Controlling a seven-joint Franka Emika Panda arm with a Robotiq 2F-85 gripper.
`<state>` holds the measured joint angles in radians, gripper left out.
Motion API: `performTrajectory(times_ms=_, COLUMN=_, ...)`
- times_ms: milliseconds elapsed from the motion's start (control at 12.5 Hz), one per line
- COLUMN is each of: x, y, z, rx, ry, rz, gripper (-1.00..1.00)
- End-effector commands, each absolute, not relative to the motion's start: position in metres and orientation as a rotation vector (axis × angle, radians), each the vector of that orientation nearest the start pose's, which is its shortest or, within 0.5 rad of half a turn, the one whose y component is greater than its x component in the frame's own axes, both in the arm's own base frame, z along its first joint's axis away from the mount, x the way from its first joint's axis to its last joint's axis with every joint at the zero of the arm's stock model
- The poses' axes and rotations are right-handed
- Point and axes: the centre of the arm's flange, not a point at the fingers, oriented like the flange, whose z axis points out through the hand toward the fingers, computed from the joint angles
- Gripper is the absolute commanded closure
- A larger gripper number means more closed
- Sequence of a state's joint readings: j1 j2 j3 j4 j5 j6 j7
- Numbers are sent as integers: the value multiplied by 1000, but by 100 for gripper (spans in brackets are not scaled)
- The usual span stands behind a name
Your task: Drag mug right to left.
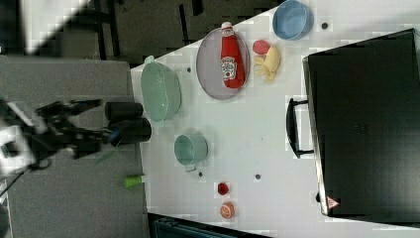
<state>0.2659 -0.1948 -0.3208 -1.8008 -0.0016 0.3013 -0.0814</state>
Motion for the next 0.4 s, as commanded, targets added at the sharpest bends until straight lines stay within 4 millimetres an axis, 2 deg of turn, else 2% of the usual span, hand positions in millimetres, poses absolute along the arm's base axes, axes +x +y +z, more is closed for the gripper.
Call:
performTrajectory(times_ms=80, x=527, y=-42, z=558, rx=-2873, ry=1218, rz=-13, gripper=-100)
performTrajectory(times_ms=400, x=525, y=-56, z=556, rx=-2939, ry=1219, rz=-30, gripper=-100)
